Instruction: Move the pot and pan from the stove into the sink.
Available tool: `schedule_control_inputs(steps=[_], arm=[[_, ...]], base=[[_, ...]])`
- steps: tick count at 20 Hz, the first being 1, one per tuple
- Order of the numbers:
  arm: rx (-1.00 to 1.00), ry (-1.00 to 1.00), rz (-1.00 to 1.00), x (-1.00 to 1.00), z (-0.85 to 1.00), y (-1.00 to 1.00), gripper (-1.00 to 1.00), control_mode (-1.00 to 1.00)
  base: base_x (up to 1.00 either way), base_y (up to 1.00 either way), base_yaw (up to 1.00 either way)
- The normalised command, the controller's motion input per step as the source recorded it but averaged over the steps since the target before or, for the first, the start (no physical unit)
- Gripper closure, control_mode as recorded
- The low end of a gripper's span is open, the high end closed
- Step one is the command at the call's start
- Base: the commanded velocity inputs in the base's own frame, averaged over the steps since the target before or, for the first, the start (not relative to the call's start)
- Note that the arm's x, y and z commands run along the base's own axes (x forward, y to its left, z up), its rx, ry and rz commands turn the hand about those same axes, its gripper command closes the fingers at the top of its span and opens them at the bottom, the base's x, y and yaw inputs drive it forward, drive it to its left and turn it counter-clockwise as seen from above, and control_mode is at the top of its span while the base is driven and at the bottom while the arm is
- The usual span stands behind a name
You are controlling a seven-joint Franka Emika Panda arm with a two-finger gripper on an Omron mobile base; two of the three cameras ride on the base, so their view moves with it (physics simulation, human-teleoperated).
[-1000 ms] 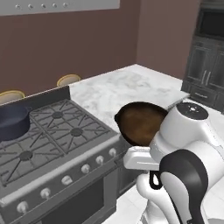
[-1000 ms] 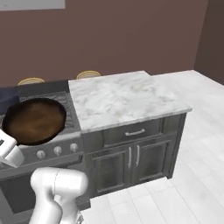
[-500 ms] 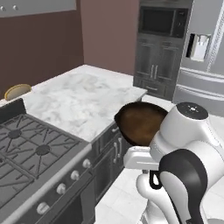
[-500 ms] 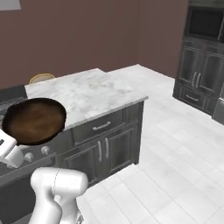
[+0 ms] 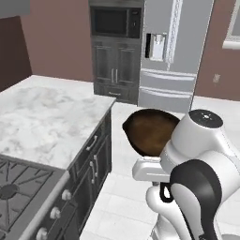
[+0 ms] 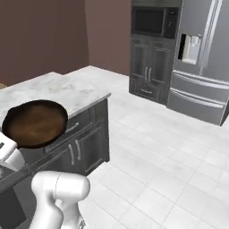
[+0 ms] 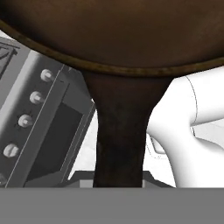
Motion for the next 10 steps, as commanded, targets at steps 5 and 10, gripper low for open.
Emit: schedule_control_inputs(steps=[5, 10], arm=[[0.00, 0.00, 0.00, 0.00, 0.00, 0.00, 1.00, 1.00], [0.00, 0.00, 0.00, 0.00, 0.00, 0.00, 1.00, 1.00]], base=[[0.00, -0.18, -0.48], [0.00, -0.20, -0.48]])
